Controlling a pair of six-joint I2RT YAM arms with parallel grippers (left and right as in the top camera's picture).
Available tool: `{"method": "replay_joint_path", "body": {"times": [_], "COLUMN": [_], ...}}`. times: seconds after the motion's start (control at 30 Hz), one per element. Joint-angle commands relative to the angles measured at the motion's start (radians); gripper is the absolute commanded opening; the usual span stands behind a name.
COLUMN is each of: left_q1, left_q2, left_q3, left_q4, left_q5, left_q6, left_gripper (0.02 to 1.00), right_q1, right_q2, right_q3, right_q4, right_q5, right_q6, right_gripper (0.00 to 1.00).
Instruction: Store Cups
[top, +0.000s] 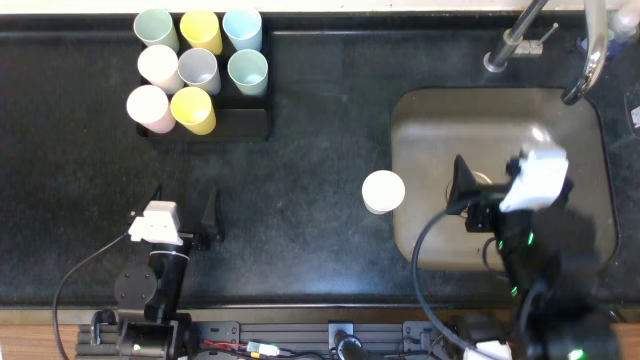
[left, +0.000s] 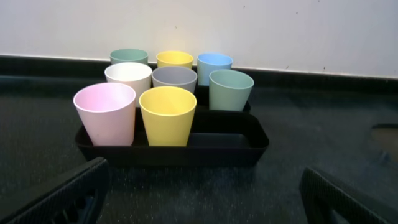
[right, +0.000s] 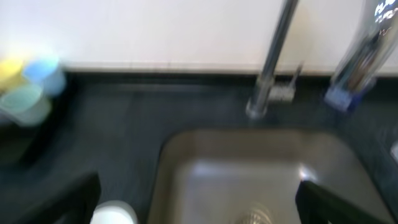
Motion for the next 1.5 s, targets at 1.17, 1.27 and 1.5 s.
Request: {"method": "replay_joint_path", "body": {"times": [1.17, 1.27, 1.5], "left_q1": [0.009, 0.009, 0.009], "left_q2": [-0.011, -0.011, -0.011], "left_q3": [-0.001, -0.001, -0.001], "left_q4": [-0.003, -0.003, -0.003], "left_q5": [0.014, 0.014, 0.014], "left_q6": [0.011, 0.011, 0.011], "left_gripper": [1.0, 1.0, 1.0], "right_q1": [0.096, 0.118, 0.153], "right_q2": [1.057, 1.057, 1.057], "right_q3": [0.304, 0.304, 0.304], "right_q4": [-0.43, -0.4, -0.374], "right_q5": [-0.267, -0.278, -0.288], "right_q6": [0.0, 0.0, 0.0], "right_gripper": [0.354, 0.248, 0.042]}}
